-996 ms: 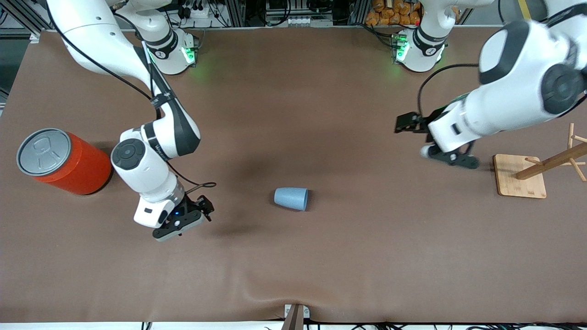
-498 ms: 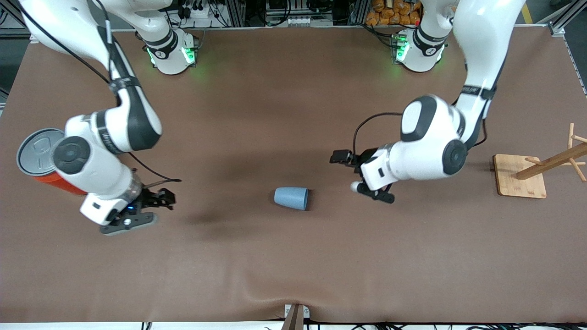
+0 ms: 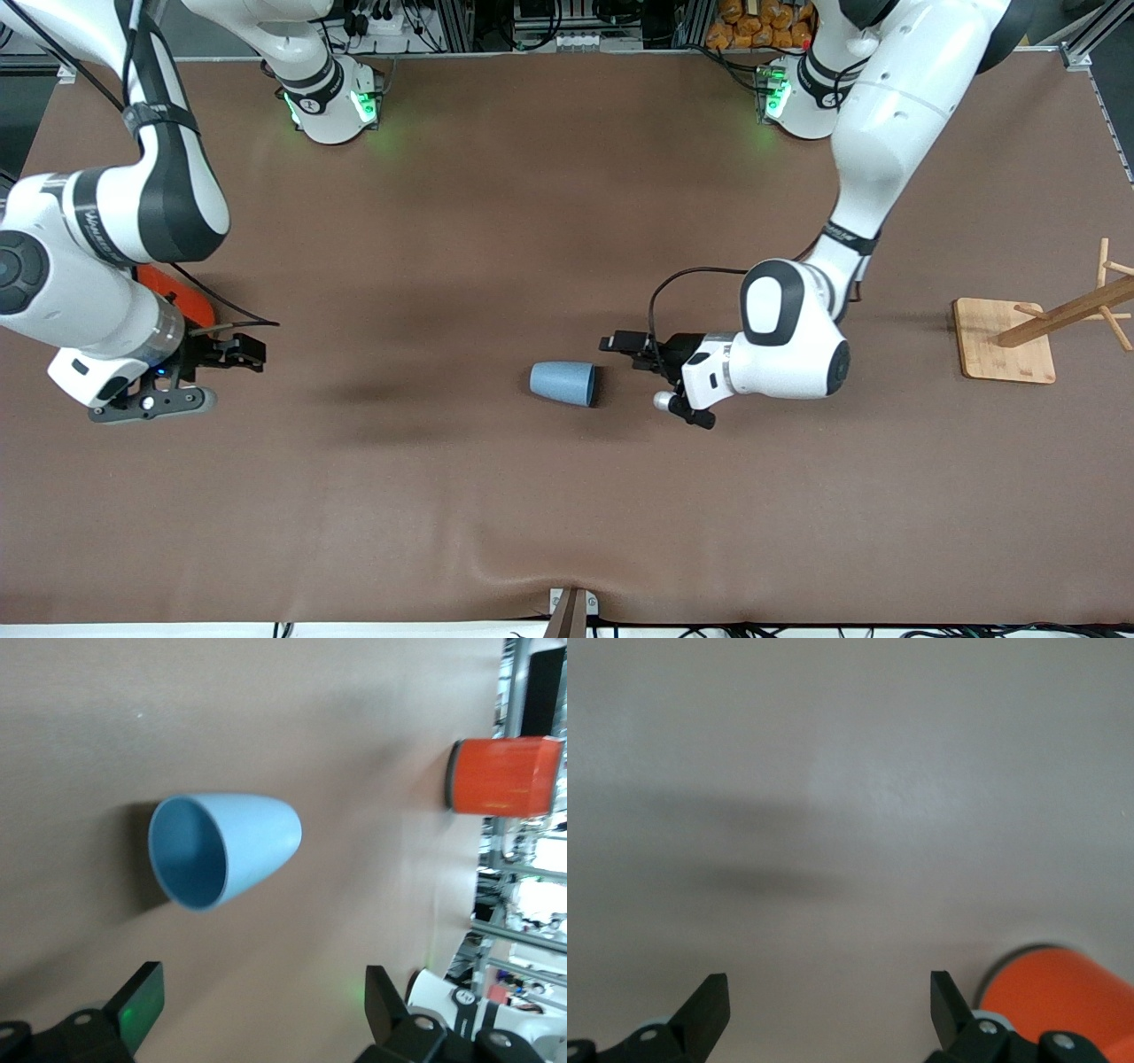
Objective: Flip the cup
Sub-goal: 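Grasp the cup with the left gripper while the right gripper withdraws, then carry the blue cup with the left gripper toward the wooden stand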
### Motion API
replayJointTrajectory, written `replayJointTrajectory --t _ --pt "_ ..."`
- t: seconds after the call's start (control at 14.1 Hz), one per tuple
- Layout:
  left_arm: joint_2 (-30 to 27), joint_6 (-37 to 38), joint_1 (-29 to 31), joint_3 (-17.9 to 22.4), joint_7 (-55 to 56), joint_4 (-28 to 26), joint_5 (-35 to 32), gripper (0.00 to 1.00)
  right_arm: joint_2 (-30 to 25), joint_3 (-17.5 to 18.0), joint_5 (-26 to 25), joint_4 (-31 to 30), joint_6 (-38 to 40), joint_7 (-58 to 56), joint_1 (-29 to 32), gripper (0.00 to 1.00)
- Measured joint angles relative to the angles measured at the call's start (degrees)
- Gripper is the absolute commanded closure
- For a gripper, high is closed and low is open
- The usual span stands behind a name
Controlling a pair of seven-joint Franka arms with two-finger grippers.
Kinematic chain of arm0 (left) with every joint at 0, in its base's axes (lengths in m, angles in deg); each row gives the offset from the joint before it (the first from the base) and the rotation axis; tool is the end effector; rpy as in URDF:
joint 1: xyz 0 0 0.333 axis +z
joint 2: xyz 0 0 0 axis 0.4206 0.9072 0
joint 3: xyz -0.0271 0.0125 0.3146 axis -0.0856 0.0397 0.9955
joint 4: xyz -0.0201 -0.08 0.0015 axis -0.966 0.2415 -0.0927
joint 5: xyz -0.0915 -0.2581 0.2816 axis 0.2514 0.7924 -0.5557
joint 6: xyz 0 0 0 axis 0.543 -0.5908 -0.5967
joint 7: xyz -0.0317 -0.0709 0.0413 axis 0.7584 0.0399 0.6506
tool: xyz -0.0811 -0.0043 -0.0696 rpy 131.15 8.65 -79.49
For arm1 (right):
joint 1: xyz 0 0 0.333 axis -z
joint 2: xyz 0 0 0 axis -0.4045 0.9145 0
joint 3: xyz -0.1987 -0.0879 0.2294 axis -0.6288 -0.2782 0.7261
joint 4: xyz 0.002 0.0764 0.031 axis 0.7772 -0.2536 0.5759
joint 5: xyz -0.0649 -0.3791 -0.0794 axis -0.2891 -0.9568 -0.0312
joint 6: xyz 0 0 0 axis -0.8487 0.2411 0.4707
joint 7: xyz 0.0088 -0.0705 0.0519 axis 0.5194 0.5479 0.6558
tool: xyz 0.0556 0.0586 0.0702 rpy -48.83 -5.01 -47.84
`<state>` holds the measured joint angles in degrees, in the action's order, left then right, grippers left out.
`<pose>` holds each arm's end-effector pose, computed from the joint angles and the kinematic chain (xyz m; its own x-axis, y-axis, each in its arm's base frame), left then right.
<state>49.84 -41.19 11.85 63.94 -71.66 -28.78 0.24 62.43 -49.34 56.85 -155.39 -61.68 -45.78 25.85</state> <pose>0.6298 -0.3385 0.2316 0.9672 -0.2483 -0.0533 -0.1097 -0.5979 0.7940 0.6531 0.0455 0.4461 0.9894 0.1421 -0.0316 0.1438 -0.9876 0.0625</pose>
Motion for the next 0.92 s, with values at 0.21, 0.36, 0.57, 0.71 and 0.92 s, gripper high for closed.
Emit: replayJointTrajectory --t 0.21,0.36,0.57,0.71,0.92 --pt "3.59 -2.02 -0.41 0.01 -3.29 1.36 2.12 0.25 -2.68 -0.01 0.00 -0.01 4.91 0.27 1.85 0.00" --pt "5.65 -2.48 -0.41 0.02 -4.04 3.43 2.54 0.30 -4.89 0.01 0.06 -0.15 8.44 0.27 2.88 0.00" --pt "7.62 -4.96 -1.72 -0.07 -4.12 5.53 3.41 0.33 -8.60 0.01 4.24 -2.94 9.98 0.30 3.67 0.00" --pt "8.50 -7.01 -3.23 -0.08 -4.13 5.94 5.04 0.37 -10.50 0.01 5.37 -5.25 9.80 0.30 4.26 0.00" --pt "9.10 -8.42 -4.84 -0.09 -4.13 6.18 7.14 0.62 -12.64 0.09 5.56 -9.40 5.94 0.30 4.44 0.00"
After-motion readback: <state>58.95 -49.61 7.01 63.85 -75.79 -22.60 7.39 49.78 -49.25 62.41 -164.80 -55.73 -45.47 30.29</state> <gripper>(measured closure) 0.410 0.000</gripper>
